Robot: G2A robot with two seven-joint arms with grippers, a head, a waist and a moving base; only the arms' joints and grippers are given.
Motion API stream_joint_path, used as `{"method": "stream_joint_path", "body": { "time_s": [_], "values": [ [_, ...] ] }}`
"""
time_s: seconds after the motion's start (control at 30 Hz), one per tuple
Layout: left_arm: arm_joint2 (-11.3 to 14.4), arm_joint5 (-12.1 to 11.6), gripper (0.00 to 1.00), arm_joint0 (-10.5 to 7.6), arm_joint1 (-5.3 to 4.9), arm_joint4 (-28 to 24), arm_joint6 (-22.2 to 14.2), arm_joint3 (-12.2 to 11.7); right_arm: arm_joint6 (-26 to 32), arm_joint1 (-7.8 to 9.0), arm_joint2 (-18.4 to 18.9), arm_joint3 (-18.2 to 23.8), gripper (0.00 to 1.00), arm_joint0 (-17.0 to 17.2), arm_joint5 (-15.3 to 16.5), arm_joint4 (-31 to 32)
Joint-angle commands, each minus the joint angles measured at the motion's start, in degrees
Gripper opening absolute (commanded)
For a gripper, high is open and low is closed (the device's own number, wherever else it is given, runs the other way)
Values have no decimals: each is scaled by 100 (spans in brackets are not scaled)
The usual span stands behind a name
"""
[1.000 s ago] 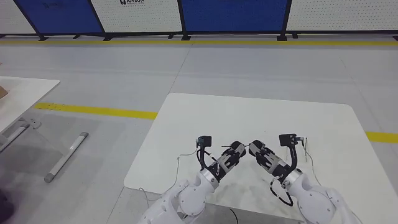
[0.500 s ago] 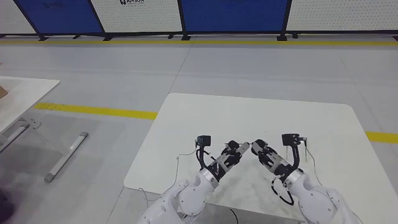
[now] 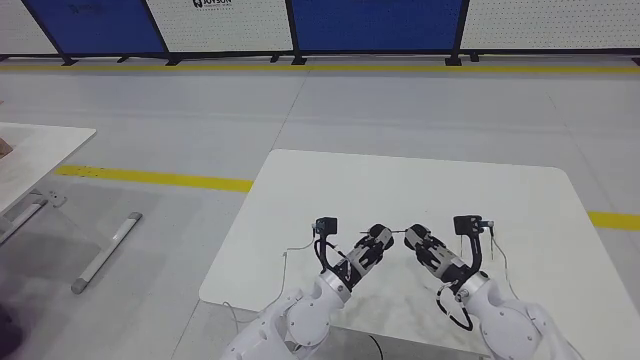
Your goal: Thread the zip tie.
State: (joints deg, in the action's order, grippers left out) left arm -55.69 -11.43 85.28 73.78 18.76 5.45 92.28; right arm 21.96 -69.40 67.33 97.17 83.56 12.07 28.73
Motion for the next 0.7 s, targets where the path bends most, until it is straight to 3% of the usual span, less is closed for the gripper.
{"method": "stream_joint_path", "body": {
  "time_s": [0.0, 0.67],
  "values": [
    [3, -5, 0, 2, 0, 4, -10, 1, -4, 1, -3, 1, 0, 1, 5, 1],
    [23, -84, 0, 13, -5, 61, -103, 24, 86, 3, -78, -18, 0, -52, 23, 16]
  ]
}}
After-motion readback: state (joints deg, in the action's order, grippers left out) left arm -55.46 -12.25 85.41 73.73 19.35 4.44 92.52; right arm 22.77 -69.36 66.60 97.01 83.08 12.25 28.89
